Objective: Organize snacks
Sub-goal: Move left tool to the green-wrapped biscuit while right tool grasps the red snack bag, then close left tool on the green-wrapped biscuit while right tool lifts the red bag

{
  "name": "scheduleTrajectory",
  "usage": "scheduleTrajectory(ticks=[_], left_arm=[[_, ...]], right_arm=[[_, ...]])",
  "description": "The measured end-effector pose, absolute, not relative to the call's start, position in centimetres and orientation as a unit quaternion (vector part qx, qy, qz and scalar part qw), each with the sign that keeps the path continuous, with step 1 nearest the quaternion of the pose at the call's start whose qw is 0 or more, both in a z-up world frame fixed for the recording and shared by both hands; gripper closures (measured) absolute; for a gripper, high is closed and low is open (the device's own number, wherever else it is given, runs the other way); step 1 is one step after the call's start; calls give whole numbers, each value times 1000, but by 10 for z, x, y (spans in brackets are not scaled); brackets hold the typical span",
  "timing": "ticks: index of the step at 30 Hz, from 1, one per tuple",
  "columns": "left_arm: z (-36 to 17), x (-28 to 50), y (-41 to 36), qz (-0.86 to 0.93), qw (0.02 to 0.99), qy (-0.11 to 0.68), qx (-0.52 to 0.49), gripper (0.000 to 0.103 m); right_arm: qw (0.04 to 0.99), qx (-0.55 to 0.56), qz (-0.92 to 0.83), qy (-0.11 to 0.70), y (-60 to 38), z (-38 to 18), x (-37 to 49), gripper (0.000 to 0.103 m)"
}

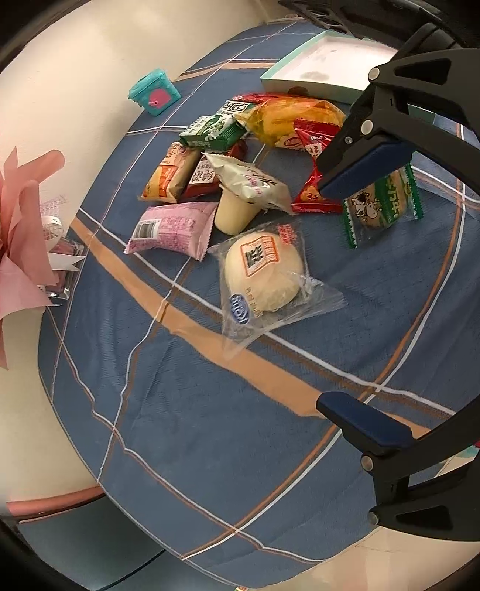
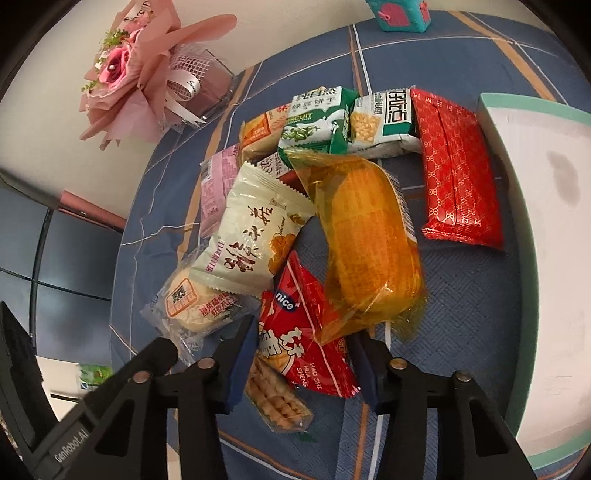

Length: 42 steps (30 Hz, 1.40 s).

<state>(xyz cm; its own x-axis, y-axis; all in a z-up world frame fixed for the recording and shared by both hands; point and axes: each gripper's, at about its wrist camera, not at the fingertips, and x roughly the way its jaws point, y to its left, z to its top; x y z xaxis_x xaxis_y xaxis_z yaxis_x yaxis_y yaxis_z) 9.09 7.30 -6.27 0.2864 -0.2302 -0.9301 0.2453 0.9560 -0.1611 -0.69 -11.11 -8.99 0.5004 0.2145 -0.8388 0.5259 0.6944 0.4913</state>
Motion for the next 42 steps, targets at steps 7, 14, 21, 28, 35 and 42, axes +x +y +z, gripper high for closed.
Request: scheduleTrajectory(ticks=[7, 14, 21, 28, 35, 42], left_arm=[[-68, 84, 65, -168, 782, 600, -9, 0], [-77, 76, 53, -186, 753, 630, -27, 1], [-89, 71, 35, -188, 725, 662, -41, 6], [-94, 63, 14, -187, 722, 666, 0, 6], [-108, 59, -4, -169, 718, 674, 48, 16], [-115, 49, -21, -174, 715, 673, 77, 44]], right_arm=[[764, 396, -107, 497, -122, -89, -27, 54], [749, 406, -116, 511, -131, -88, -47, 54], [740, 414, -128, 514, -142, -87, -64, 55], [736, 405, -144, 523, -147, -85, -77, 55], [727, 415, -151, 526, -154, -85, -86, 55], [725, 415, -150, 529, -154, -86, -86, 55]])
